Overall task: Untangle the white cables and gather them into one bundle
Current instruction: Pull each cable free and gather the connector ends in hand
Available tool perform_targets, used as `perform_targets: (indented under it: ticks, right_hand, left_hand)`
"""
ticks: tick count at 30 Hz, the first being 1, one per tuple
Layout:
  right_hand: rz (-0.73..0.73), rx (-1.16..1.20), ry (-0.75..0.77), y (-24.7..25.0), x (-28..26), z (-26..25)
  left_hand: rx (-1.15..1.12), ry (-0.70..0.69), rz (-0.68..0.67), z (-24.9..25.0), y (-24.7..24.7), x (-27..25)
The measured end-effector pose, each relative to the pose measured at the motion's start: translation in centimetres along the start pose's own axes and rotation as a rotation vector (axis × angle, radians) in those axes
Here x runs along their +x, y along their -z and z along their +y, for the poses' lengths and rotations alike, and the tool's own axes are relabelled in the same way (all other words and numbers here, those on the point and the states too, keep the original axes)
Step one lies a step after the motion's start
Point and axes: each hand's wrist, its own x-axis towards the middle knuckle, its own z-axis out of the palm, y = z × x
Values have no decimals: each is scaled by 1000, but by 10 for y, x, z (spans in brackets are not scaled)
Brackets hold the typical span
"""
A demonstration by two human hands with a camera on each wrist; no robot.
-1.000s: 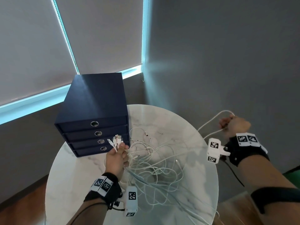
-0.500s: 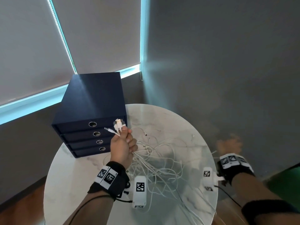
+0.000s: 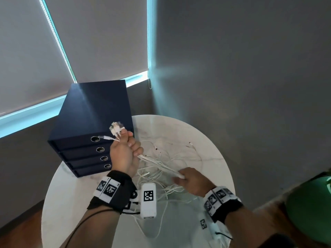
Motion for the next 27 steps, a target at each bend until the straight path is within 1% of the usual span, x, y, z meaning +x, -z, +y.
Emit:
perform_targets:
  ticks: [3, 8, 9, 11, 14, 17, 20, 22, 23, 24, 25, 26, 27]
  right_hand:
    - [87, -27, -184, 28, -8, 49]
    - [301, -159, -423, 90, -32, 121]
    - [316, -215, -480, 101, -39, 128]
    - [345, -329, -544, 119, -52, 137]
    - [402, -425, -614, 131, -67, 144]
    - [337, -479, -740, 123, -77, 156]
    - [206, -528, -856, 101, -88, 176]
    - [152, -505, -911, 84, -95, 185]
    - [83, -503, -929, 72, -100, 188]
    - [44, -479, -929, 61, -104, 195]
    - [-35, -486, -914, 54, -109, 191]
    - [-95, -490, -932, 46, -112, 192]
    - [-105, -489, -917, 42, -117, 195]
  left_hand:
    - [-19, -27, 36, 13, 12, 4]
    - [-42, -51, 73, 21, 26, 11]
    - [-42, -51, 76, 22, 28, 12]
    - [-34, -47, 74, 21, 30, 13]
    - [-18, -33, 74, 14, 31, 12]
    - [5, -26, 93, 5, 33, 12]
    - [8, -21, 109, 1, 36, 14]
    - [18, -18, 122, -3, 35, 12]
    - [29, -17, 129, -5, 34, 10]
    - [41, -15, 135, -8, 32, 8]
    - [53, -14, 139, -11, 30, 7]
    - [68, -15, 140, -14, 29, 6]
    - [83, -16, 139, -16, 29, 5]
